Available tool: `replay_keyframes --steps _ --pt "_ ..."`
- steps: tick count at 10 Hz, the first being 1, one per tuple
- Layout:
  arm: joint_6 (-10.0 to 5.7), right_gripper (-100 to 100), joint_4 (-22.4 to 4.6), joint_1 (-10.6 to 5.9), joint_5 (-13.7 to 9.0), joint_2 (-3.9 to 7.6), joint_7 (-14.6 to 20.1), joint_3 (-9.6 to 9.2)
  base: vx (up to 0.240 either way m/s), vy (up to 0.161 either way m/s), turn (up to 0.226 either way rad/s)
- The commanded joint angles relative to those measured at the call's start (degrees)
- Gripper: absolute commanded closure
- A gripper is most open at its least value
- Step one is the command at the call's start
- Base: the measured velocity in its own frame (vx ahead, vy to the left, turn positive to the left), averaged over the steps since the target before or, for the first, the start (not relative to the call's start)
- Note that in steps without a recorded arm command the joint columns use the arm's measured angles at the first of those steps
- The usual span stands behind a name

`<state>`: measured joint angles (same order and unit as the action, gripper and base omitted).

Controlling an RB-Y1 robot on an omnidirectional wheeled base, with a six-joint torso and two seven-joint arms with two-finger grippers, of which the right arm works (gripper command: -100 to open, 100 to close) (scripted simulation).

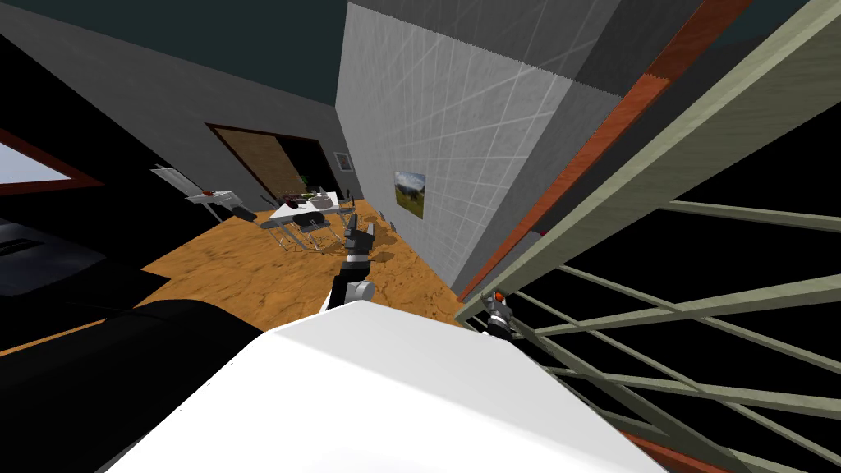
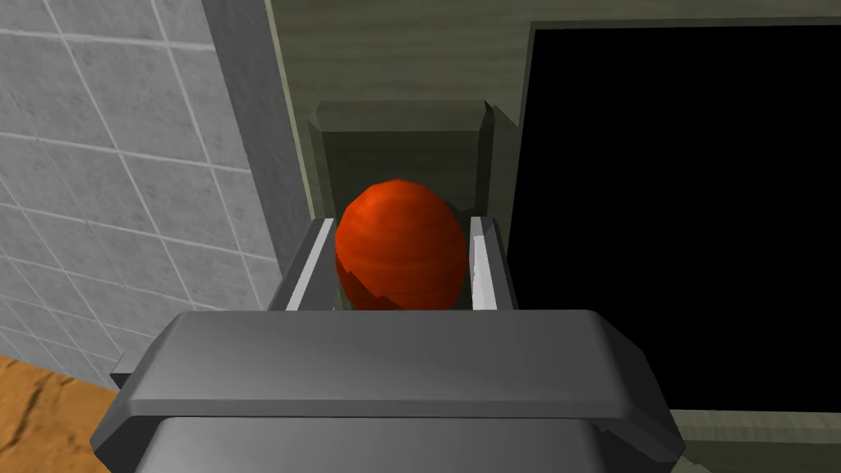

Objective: Pull the door open

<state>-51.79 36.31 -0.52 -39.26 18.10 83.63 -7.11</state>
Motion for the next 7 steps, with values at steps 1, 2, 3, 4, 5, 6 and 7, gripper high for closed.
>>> replay_keyframes --steps 1,2,3,4,5,6,7 --pt "-0.16 100 0.27 0.01 0.86 0.44 1.34 -1.43 -0.231 -0.001 0.073" --pt "-0.14 100 0.55 0.14 1.29 0.66 1.91 -2.15 -0.257 -0.038 0.079" --pt "-0.13 100 0.75 0.22 1.6 0.81 2.32 -2.66 -0.245 -0.004 0.076" --pt "-0.03 100 0.52 0.19 1.34 0.55 1.8 -2.24 -0.104 0.009 0.021" --pt "-0.2 100 0.96 0.75 2.03 1.14 2.93 -3.68 -0.154 -0.019 0.084" --pt "-0.37 100 1.18 0.96 2.33 1.47 3.43 -4.28 -0.242 -0.027 0.101" --pt "-0.54 100 1.43 1.18 2.65 1.84 3.99 -4.93 -0.236 -0.011 0.077"
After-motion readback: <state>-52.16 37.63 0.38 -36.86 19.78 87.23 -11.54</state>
